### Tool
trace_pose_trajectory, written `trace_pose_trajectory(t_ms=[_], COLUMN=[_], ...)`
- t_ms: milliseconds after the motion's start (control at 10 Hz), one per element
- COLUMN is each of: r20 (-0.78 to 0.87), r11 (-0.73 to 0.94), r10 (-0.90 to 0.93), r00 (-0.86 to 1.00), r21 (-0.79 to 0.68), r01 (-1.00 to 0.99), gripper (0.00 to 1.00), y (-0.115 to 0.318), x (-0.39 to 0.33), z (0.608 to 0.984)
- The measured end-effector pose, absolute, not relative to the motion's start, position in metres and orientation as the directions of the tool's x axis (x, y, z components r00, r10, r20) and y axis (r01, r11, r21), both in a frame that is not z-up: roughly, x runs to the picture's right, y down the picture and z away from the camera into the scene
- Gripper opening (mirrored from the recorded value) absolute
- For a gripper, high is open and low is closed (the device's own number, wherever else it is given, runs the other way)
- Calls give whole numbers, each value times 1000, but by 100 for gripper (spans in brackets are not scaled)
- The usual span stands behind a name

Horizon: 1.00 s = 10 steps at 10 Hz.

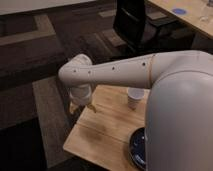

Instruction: Push the ceramic bowl across the table

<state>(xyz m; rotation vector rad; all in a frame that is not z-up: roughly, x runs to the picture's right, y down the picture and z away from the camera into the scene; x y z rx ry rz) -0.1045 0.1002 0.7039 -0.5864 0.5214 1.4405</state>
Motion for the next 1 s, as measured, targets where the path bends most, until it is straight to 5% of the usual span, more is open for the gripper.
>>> trace_pose_trajectory(t_ms=[500,1000], r20=[-655,-613], r11=[29,-270], r10=[753,756], r00=[59,-229], r21=[-56,26], r01=[-998,-962], gripper=[65,65], y=[100,86], x=[-102,14], z=[702,675])
